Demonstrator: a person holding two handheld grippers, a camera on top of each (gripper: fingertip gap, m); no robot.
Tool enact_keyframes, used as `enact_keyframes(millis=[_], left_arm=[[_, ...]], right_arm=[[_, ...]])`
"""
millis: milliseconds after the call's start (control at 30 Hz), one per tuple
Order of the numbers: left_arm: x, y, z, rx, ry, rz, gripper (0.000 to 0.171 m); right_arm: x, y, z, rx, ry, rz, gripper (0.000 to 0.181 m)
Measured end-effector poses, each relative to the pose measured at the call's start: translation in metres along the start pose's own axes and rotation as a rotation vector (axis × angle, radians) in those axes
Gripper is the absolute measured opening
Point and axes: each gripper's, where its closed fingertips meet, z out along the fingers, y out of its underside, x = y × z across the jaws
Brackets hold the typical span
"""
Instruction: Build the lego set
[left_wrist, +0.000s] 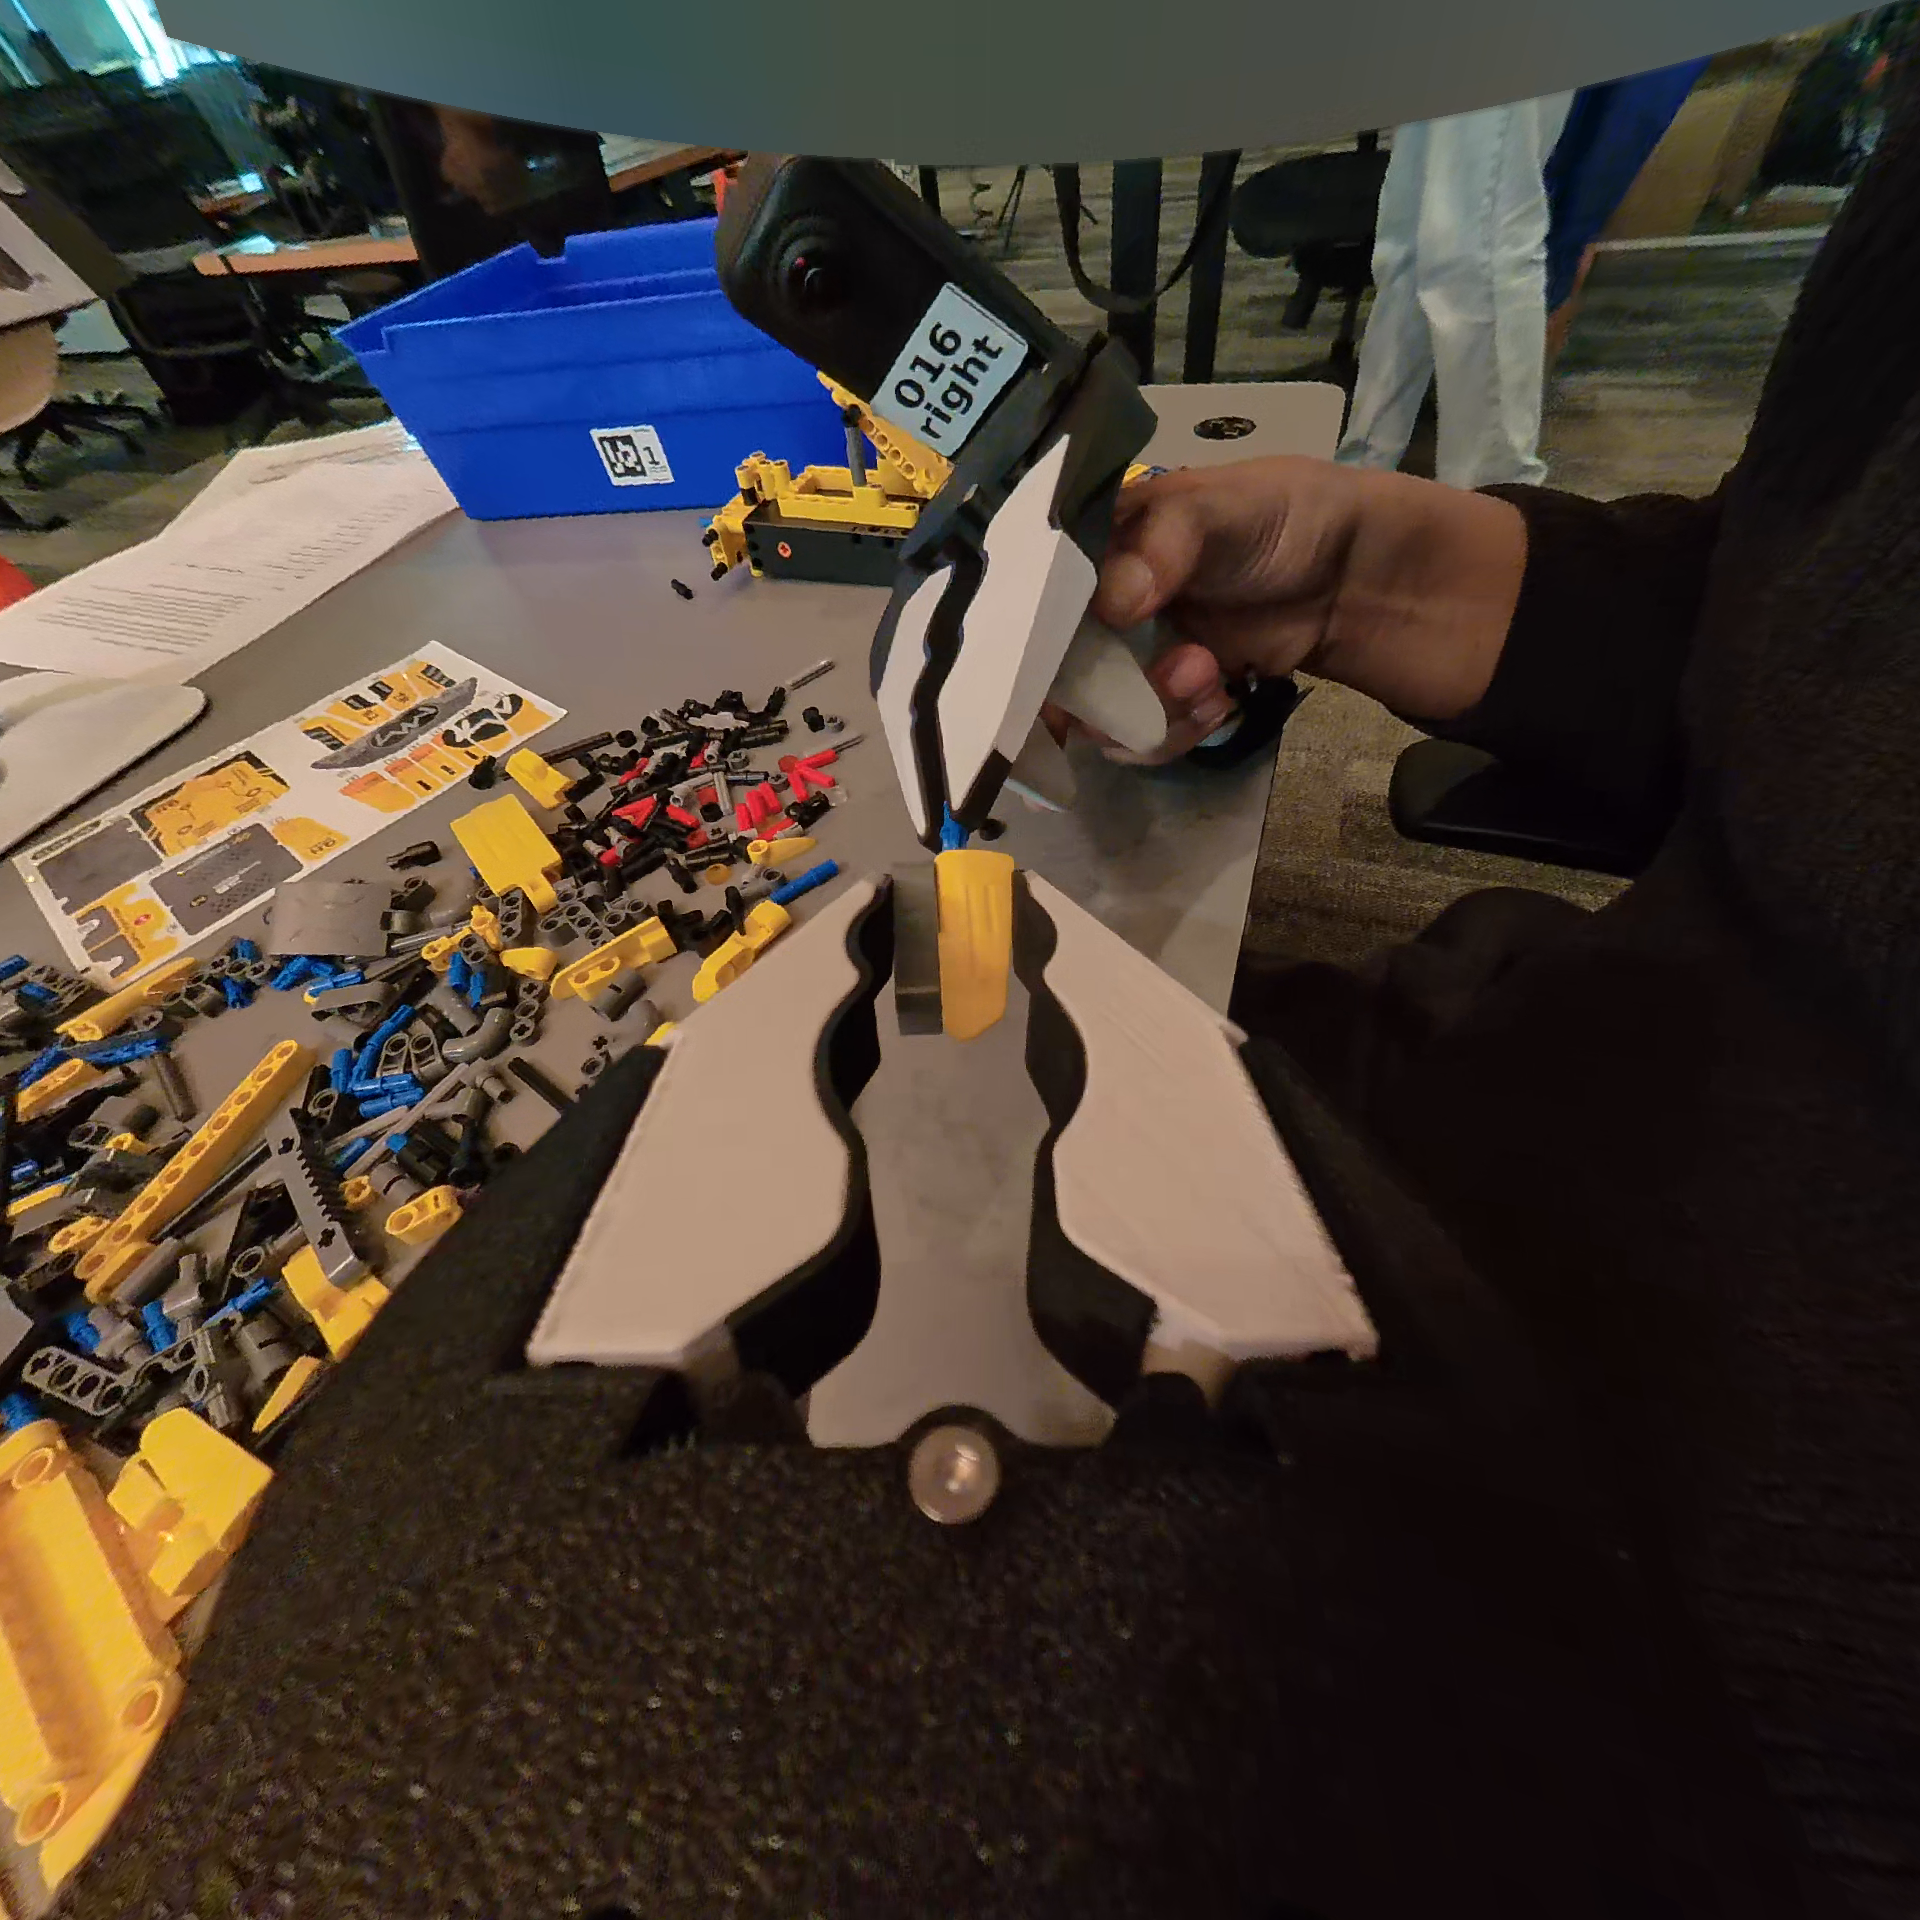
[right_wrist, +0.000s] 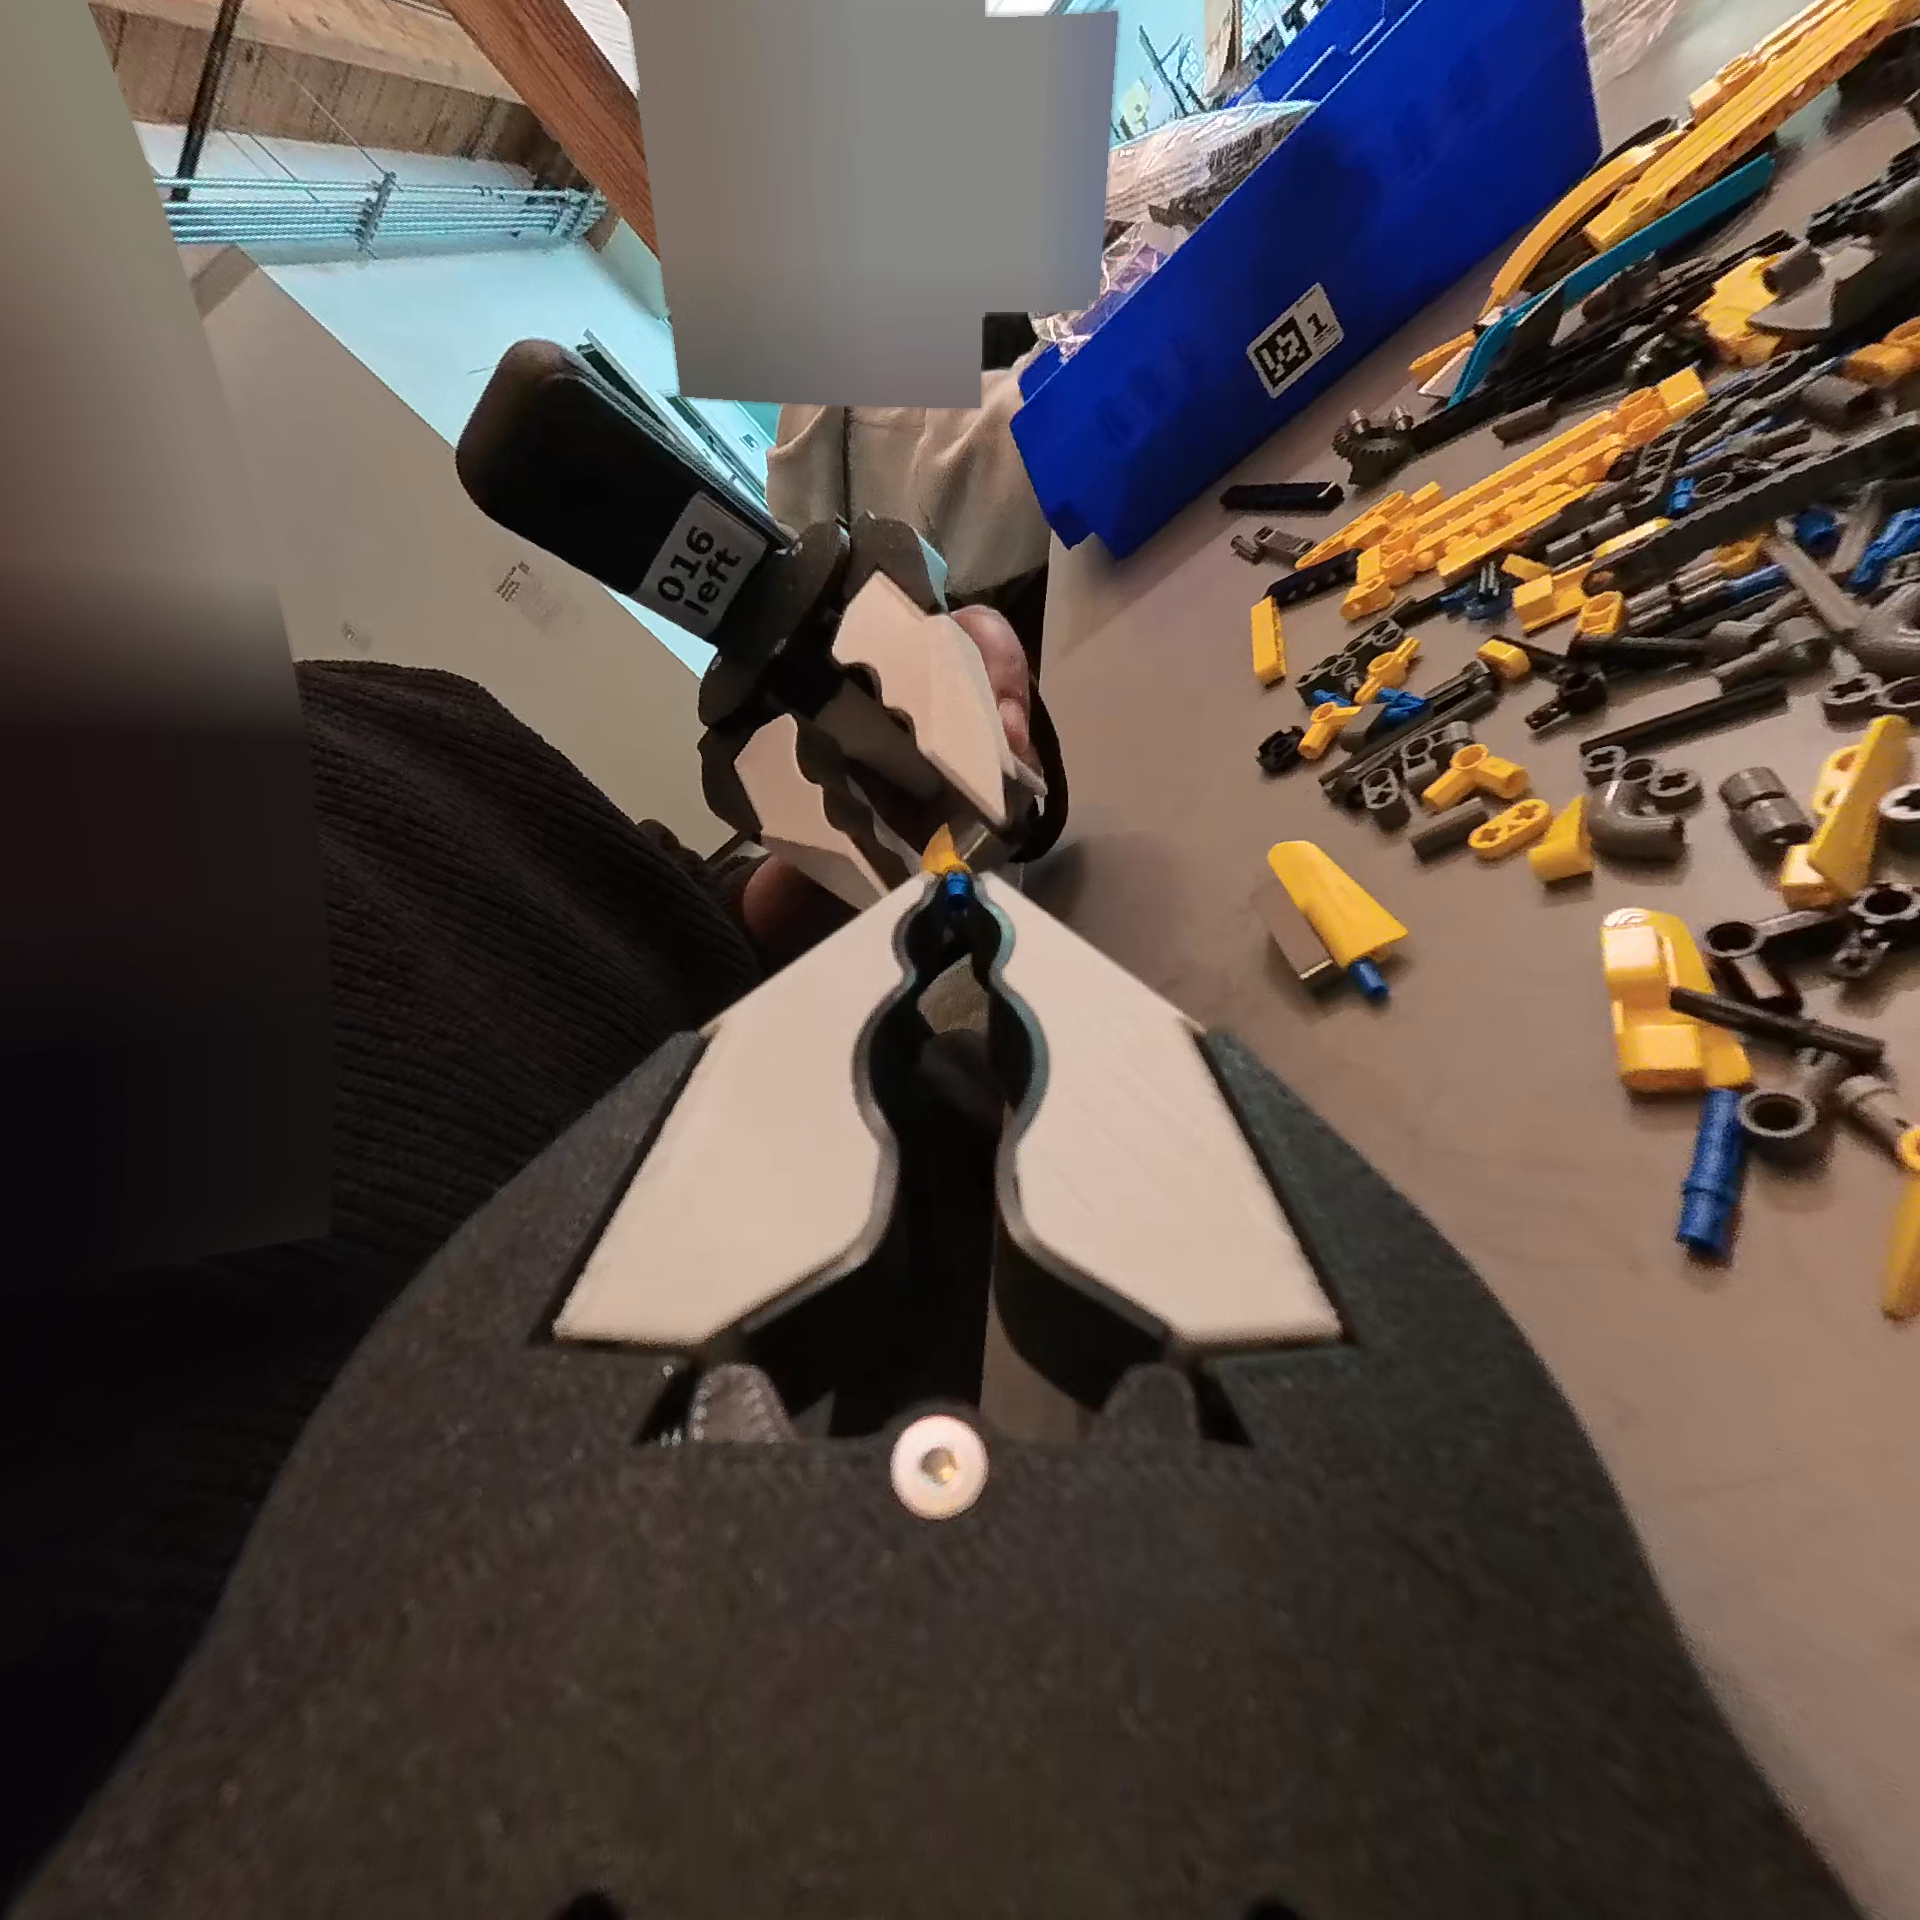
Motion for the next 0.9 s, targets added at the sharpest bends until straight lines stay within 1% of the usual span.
enact_keyframes(millis=[200,300,500,667,733,800,900], left_arm=[[0.002,-0.002,0.001,-0.017,0.016,0.019,0.021],[0.002,-0.004,0.002,0.002,0.024,0.007,0.021],[0.002,-0.002,0.004,0.007,0.022,-0.012,0.021],[-0.001,0.001,0.003,-0.015,0.005,0.009,0.021],[-0.002,0.001,0.002,-0.03,0.001,0.025,0.021],[-0.003,0.004,0.002,-0.052,-0.008,0.04,0.021],[-0.004,0.009,0.002,-0.058,-0.001,0.015,0.021]], right_arm=[[-0.001,0.0,0.0,-0.003,-0.003,-0.001,0.002],[-0.003,0.0,-0.001,-0.001,-0.012,0.002,0.002],[-0.001,0.001,0.0,-0.005,-0.004,0.012,0.002],[0.003,0.001,0.002,-0.005,0.001,0.019,0.002],[0.004,0.0,0.002,-0.006,0.015,-0.013,0.004],[0.007,-0.002,-0.002,-0.007,0.056,-0.075,0.015],[0.008,-0.006,-0.011,0.0,0.079,-0.145,0.015]])
